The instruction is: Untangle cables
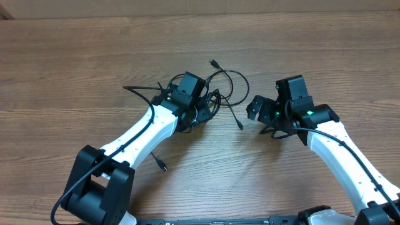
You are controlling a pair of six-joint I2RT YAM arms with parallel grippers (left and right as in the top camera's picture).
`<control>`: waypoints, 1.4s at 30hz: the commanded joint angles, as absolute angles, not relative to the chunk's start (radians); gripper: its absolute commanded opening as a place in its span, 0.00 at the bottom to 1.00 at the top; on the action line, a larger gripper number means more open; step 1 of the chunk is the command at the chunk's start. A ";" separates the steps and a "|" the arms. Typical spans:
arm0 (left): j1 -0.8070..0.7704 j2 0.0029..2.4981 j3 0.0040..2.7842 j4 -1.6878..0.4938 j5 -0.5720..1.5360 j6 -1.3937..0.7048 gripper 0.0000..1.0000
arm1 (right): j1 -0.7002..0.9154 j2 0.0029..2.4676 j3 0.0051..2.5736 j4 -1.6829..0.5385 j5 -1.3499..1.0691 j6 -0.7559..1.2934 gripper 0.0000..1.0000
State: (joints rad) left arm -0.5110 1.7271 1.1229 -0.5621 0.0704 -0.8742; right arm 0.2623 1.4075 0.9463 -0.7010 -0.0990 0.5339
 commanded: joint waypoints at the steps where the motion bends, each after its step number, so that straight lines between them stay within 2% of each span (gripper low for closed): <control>1: -0.517 1.739 1.134 -0.540 0.052 -0.913 0.52 | 0.260 1.403 0.962 -0.702 -0.090 0.518 1.00; 4: -0.517 1.739 1.134 -0.522 0.051 -0.913 0.40 | 0.260 1.403 0.962 -0.702 -0.090 0.519 1.00; 13: -0.517 1.739 1.134 -0.524 0.016 -0.913 0.42 | 0.260 1.403 0.962 -0.702 -0.090 0.519 1.00; 17: -0.517 1.739 1.134 -0.523 -0.014 -0.913 0.31 | 0.260 1.403 0.962 -0.702 -0.090 0.519 1.00; 24: -0.517 1.739 1.134 -0.522 -0.035 -0.913 0.32 | 0.260 1.403 0.962 -0.702 -0.090 0.519 1.00; 27: -0.517 1.739 1.134 -0.522 -0.043 -0.913 0.40 | 0.260 1.403 0.962 -0.702 -0.090 0.519 1.00; 32: -0.517 1.739 1.134 -0.522 -0.064 -0.913 0.34 | 0.260 1.403 0.962 -0.702 -0.090 0.519 1.00; 39: -0.517 1.747 1.134 -0.515 -0.067 -0.920 0.37 | 0.260 1.403 0.962 -0.706 -0.091 0.519 1.00; 42: -0.517 1.773 1.134 -0.507 -0.067 -0.976 0.33 | 0.260 1.403 0.962 -0.714 -0.090 0.519 1.00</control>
